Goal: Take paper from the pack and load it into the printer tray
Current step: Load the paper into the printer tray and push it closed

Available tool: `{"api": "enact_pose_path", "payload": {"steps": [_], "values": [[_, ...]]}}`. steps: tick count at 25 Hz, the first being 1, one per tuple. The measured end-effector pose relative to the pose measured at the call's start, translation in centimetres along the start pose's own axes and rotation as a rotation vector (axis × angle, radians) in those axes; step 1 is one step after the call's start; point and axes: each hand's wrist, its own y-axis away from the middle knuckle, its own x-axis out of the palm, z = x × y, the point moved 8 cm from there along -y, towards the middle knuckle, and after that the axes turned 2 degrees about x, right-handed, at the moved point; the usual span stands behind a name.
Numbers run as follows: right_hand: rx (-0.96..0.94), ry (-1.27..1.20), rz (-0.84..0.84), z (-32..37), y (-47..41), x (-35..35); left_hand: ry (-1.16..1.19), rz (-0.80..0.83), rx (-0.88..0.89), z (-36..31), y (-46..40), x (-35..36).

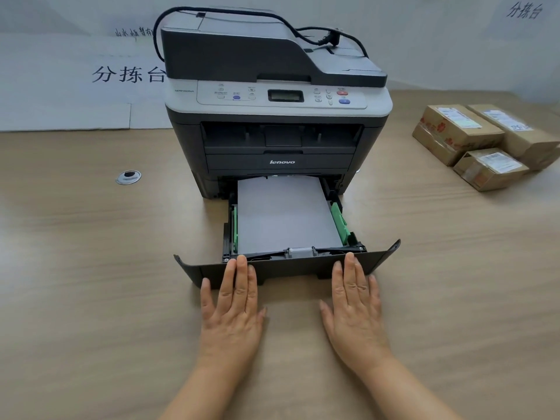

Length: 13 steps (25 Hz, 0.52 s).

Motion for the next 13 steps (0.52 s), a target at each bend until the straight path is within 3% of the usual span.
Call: {"api": "enact_pose_path", "payload": {"steps": [13], "values": [[-0.087,-0.035,0.044,0.0,-10.3,3.9,-0.039,0.028,-0.094,2.9,-9.5,5.1]]}}
